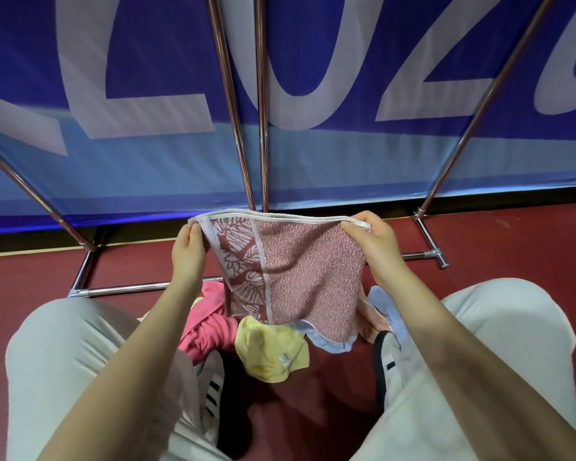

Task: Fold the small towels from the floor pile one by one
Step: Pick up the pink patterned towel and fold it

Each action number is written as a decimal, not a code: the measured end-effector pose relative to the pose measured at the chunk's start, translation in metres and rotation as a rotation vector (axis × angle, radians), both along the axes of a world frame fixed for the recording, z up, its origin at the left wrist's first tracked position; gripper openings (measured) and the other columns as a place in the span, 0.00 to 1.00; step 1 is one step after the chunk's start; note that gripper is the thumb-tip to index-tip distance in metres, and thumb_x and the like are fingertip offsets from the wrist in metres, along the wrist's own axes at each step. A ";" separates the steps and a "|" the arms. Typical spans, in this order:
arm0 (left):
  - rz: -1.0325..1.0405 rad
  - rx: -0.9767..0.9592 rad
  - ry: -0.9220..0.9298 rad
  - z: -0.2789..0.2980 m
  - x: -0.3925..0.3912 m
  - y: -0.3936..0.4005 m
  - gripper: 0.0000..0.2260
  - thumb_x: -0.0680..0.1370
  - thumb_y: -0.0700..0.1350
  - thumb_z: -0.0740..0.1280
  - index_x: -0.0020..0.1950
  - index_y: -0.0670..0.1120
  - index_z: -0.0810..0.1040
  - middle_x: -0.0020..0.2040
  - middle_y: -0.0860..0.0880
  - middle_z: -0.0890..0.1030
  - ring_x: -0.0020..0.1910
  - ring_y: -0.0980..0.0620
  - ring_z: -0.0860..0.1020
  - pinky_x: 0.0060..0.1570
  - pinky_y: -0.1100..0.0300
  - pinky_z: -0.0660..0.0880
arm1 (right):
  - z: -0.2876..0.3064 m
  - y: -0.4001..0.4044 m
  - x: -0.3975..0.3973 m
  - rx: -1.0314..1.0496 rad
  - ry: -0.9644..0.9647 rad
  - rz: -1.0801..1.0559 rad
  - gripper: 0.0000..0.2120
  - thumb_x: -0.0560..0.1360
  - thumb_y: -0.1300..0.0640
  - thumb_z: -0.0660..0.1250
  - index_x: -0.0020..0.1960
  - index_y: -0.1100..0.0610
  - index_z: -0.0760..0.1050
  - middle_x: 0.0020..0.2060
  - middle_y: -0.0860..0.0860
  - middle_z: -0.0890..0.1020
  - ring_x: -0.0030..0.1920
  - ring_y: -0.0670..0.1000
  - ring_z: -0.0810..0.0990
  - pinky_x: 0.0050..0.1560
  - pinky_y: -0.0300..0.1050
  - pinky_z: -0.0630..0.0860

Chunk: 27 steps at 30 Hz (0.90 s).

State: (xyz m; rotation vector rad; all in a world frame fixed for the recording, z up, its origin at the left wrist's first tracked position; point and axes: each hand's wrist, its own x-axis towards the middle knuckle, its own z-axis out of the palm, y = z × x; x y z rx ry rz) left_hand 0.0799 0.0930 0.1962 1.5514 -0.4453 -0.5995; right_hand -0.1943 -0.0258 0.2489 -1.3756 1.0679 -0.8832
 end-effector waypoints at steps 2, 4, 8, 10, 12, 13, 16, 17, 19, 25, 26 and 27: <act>-0.041 -0.001 -0.079 0.000 -0.001 0.000 0.12 0.81 0.48 0.57 0.55 0.49 0.79 0.53 0.48 0.82 0.54 0.51 0.79 0.56 0.56 0.76 | -0.002 0.000 0.002 -0.016 0.016 0.004 0.08 0.75 0.62 0.68 0.39 0.55 0.73 0.33 0.49 0.75 0.34 0.45 0.71 0.34 0.36 0.67; -0.027 0.046 -0.266 0.002 -0.006 0.000 0.11 0.82 0.47 0.57 0.54 0.46 0.78 0.51 0.50 0.80 0.50 0.53 0.76 0.53 0.60 0.71 | -0.004 -0.001 0.003 -0.052 0.062 0.004 0.05 0.75 0.62 0.68 0.40 0.57 0.74 0.33 0.48 0.75 0.34 0.44 0.71 0.35 0.35 0.67; 0.074 0.173 -0.654 0.005 -0.008 0.005 0.10 0.83 0.42 0.56 0.46 0.42 0.73 0.43 0.46 0.76 0.43 0.48 0.72 0.41 0.60 0.61 | -0.009 -0.010 -0.001 -0.181 0.254 -0.078 0.03 0.75 0.61 0.68 0.43 0.59 0.76 0.33 0.46 0.76 0.34 0.43 0.72 0.31 0.28 0.66; 0.124 0.276 -0.756 0.002 0.000 0.008 0.12 0.83 0.44 0.56 0.44 0.41 0.72 0.43 0.41 0.76 0.42 0.43 0.72 0.39 0.57 0.60 | -0.012 -0.016 -0.007 -0.249 0.366 -0.121 0.03 0.74 0.59 0.68 0.43 0.57 0.76 0.33 0.47 0.76 0.34 0.46 0.73 0.30 0.27 0.66; 0.175 0.366 -0.800 0.002 0.004 0.010 0.13 0.83 0.46 0.55 0.45 0.41 0.73 0.43 0.39 0.77 0.44 0.39 0.73 0.38 0.53 0.61 | -0.014 -0.019 -0.010 -0.279 0.433 -0.108 0.03 0.75 0.58 0.69 0.43 0.57 0.76 0.35 0.49 0.78 0.36 0.47 0.73 0.30 0.30 0.65; 0.192 0.385 -0.810 0.004 0.004 0.010 0.13 0.83 0.46 0.55 0.46 0.40 0.74 0.43 0.38 0.78 0.45 0.38 0.73 0.39 0.51 0.63 | -0.016 -0.020 -0.010 -0.294 0.458 -0.096 0.03 0.75 0.58 0.69 0.44 0.57 0.77 0.36 0.49 0.78 0.37 0.48 0.74 0.31 0.34 0.64; 0.181 0.287 -0.689 0.005 0.003 0.009 0.13 0.83 0.45 0.55 0.50 0.39 0.76 0.46 0.37 0.80 0.49 0.38 0.74 0.44 0.51 0.66 | -0.016 -0.020 -0.010 -0.321 0.434 -0.076 0.03 0.74 0.58 0.69 0.44 0.58 0.78 0.36 0.49 0.78 0.36 0.47 0.74 0.32 0.33 0.64; 0.177 0.237 -0.588 0.005 0.004 0.008 0.13 0.83 0.44 0.55 0.52 0.39 0.77 0.49 0.39 0.81 0.51 0.40 0.76 0.46 0.54 0.67 | -0.015 -0.020 -0.009 -0.308 0.391 -0.078 0.03 0.74 0.59 0.69 0.44 0.58 0.78 0.36 0.50 0.78 0.35 0.46 0.74 0.33 0.30 0.65; 0.177 0.161 -0.387 0.010 0.003 0.006 0.14 0.83 0.45 0.55 0.59 0.40 0.77 0.55 0.46 0.80 0.56 0.48 0.76 0.53 0.60 0.68 | -0.015 -0.021 -0.009 -0.278 0.303 -0.093 0.03 0.74 0.60 0.69 0.42 0.57 0.76 0.36 0.50 0.77 0.35 0.42 0.72 0.34 0.28 0.65; 0.190 0.027 -0.315 0.022 -0.001 0.003 0.13 0.83 0.45 0.56 0.59 0.40 0.77 0.54 0.50 0.78 0.53 0.56 0.74 0.56 0.64 0.68 | -0.014 -0.022 -0.008 -0.050 0.043 -0.152 0.04 0.75 0.59 0.69 0.42 0.58 0.77 0.36 0.50 0.79 0.36 0.41 0.74 0.42 0.40 0.72; 0.197 0.019 -0.316 0.024 -0.001 0.003 0.13 0.83 0.45 0.56 0.57 0.40 0.77 0.52 0.51 0.78 0.51 0.56 0.73 0.55 0.63 0.69 | -0.016 -0.023 -0.008 -0.011 0.010 -0.171 0.07 0.73 0.56 0.70 0.47 0.61 0.78 0.42 0.53 0.81 0.43 0.45 0.78 0.49 0.44 0.75; 0.201 0.017 -0.317 0.025 0.000 0.003 0.12 0.82 0.45 0.56 0.55 0.41 0.77 0.50 0.51 0.78 0.49 0.57 0.73 0.53 0.63 0.69 | -0.016 -0.024 -0.008 0.020 -0.015 -0.195 0.18 0.71 0.52 0.72 0.54 0.63 0.78 0.51 0.56 0.82 0.51 0.49 0.79 0.58 0.49 0.75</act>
